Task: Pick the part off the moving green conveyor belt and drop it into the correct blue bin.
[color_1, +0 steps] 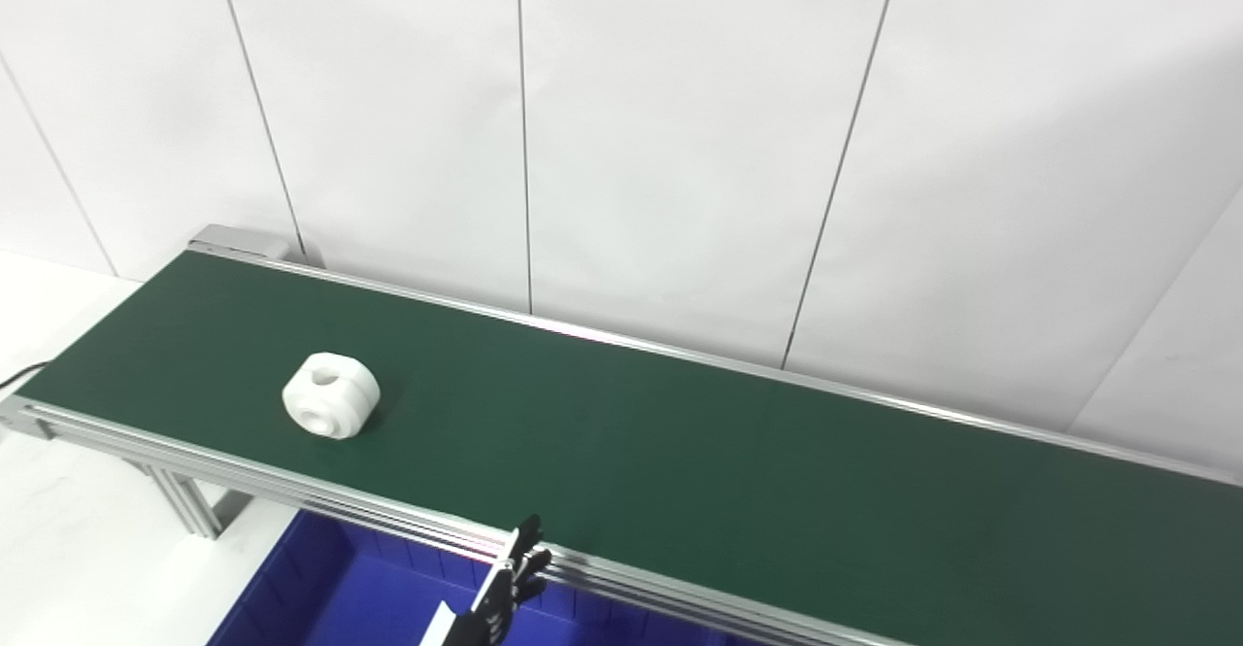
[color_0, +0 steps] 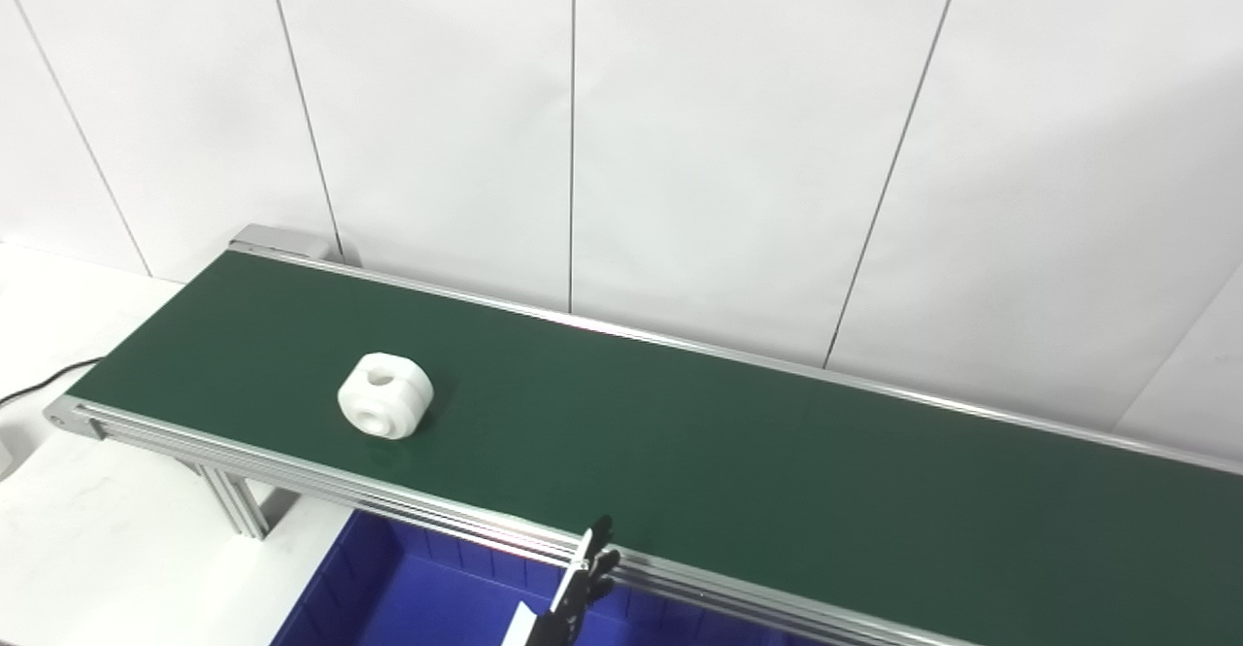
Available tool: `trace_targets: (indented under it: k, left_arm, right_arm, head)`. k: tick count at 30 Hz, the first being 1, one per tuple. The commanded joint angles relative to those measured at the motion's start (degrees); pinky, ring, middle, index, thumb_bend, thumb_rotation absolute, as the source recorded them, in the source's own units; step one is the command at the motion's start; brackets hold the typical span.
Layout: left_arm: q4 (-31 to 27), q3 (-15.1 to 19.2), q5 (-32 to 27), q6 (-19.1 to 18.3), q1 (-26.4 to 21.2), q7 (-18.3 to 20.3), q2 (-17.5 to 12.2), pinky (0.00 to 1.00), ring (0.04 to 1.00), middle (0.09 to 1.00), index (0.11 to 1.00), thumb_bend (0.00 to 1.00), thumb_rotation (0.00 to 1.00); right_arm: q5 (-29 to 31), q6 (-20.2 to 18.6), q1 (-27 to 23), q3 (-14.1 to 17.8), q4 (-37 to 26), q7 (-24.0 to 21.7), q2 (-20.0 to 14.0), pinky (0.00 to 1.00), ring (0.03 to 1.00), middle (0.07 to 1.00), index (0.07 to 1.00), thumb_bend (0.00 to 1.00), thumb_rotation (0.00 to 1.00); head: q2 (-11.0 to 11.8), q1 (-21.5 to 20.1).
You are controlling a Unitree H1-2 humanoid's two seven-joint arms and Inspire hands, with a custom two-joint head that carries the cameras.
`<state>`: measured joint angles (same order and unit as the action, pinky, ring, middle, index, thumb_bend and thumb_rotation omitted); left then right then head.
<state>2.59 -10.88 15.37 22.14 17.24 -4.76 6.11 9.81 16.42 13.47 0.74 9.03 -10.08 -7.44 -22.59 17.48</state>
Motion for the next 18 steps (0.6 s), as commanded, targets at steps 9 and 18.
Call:
trace_targets:
  k: [9,18]
  left_arm:
    - [-13.58,-1.1,-1.19,-2.39,1.05,1.69,-0.14,0.8,0.89,0.922,0.99,0.91,0.53]
    - [-30.23,3.36,8.33,-12.74,-9.28,12.36,-14.0,0.68,0.82,0.86,0.826,1.0,0.37]
  right_arm:
    - [-0.38,2.18,0.13,0.59,-2.96,-0.88,-0.75,1.0,1.0,1.0,1.0,0.77,1.0]
    - [0.2,0.64,-0.64,-0.06,-3.97,-1.08,0.3,1.0,1.0,1.0,1.0,0.74,1.0]
  head:
    - [-2.44,0.27]
    - [-4.23,-0.39]
